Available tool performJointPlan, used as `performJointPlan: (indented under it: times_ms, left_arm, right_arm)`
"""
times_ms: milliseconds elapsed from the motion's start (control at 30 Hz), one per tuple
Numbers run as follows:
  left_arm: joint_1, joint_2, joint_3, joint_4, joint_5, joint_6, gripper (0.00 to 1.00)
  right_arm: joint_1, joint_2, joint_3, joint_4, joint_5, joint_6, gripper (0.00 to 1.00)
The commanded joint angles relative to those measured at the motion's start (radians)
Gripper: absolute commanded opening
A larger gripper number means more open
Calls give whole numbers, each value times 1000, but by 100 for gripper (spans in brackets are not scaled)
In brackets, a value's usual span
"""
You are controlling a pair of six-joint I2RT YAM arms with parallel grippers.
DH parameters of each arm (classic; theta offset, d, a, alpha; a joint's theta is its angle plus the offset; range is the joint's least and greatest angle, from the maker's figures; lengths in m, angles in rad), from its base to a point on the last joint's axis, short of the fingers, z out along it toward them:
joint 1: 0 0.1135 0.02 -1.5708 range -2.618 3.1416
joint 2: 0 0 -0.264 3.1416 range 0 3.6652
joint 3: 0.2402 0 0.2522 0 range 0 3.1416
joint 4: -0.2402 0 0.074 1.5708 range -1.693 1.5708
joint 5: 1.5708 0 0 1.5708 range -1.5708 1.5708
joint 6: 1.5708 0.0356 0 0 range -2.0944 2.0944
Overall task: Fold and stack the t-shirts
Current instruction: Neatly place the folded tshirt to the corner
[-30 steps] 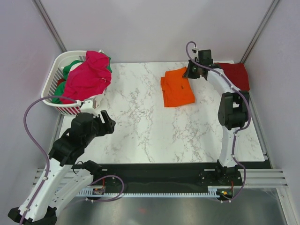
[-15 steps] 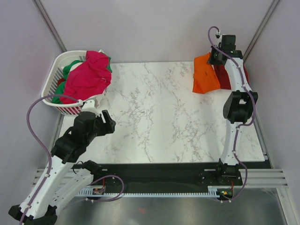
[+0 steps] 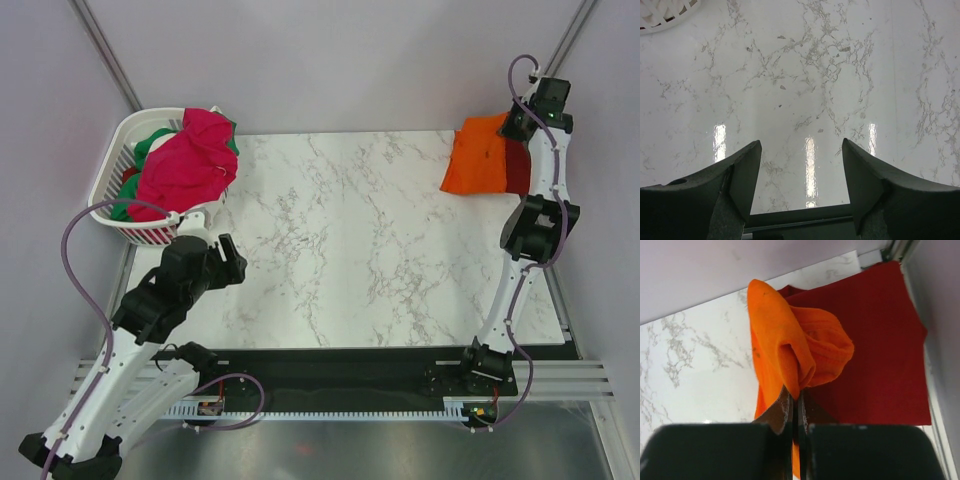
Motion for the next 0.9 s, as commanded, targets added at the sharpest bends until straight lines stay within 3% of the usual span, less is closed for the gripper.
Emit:
performJointPlan:
  times_ms: [0,267,467,667,800,867]
  left_arm:
    - [2,12,0,12,-19,4,73]
    - [2,11,0,12,-20,3,72]
    - [2,25,1,12,-19,4,72]
    - [2,12,0,12,-26,1,72]
    - [2,22,1,13,-26,1,72]
    - [2,25,1,13,-25,1,72]
  right_arm:
    - [-19,21,60,94,-26,26,0]
    - [-124,122,10,201,-3,102,0]
    - [-149,207,-24,250,46,129,11]
    - [-154,242,-58,284,118,128,27]
    - [-154,218,-87,301,110,136,61]
    - [-154,190,-95,298,121,133,70]
